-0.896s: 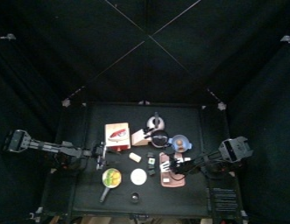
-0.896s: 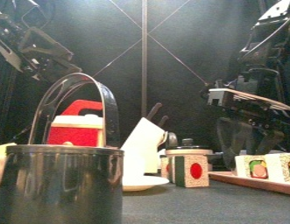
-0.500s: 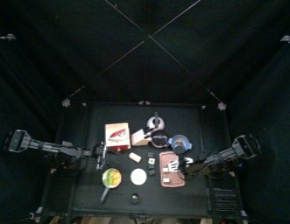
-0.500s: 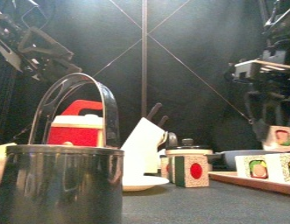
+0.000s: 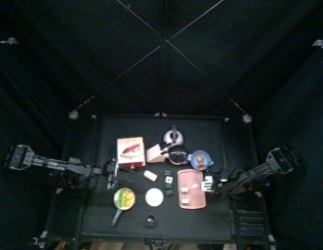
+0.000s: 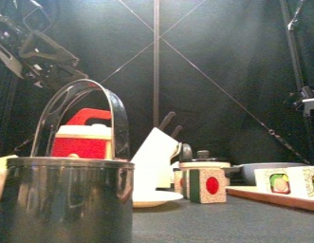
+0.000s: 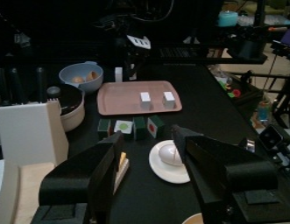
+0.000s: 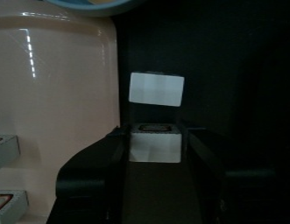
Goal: Place white sushi piece right of plate
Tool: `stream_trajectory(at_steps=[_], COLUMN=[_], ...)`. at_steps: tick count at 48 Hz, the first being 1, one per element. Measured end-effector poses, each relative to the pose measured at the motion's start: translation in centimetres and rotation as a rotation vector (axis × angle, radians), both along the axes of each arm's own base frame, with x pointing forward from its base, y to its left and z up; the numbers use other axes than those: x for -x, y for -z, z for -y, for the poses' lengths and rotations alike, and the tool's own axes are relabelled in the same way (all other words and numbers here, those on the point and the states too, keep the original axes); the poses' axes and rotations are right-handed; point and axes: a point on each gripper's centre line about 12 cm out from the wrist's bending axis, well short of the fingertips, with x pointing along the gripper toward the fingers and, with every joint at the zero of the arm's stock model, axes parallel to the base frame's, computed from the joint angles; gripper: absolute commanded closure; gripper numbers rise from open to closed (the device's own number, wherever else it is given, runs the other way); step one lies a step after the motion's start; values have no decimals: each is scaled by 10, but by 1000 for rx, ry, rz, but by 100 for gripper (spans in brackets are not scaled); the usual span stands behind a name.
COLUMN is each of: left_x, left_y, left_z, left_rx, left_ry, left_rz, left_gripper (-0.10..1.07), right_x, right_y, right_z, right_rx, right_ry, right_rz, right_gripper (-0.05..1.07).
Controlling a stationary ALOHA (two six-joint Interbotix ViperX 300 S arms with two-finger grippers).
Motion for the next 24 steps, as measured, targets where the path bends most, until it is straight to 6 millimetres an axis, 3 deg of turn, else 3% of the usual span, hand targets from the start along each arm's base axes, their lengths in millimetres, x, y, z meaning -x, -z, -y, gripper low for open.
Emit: stream_trajectory(at_steps=[5,24], left_x=[0,0], left_y=[0,-1], left_z=[0,0], left_rx=[-1,0], left_ry=[1,0], left_rz=[0,2], left_gripper=[12,12], right_x=[-2,-10], right_y=[-1,-7], right_z=[-1,-5], right_rx=[-7,-15], right_ry=[-2,-19], right_rz=[9,32], right_gripper=[4,4])
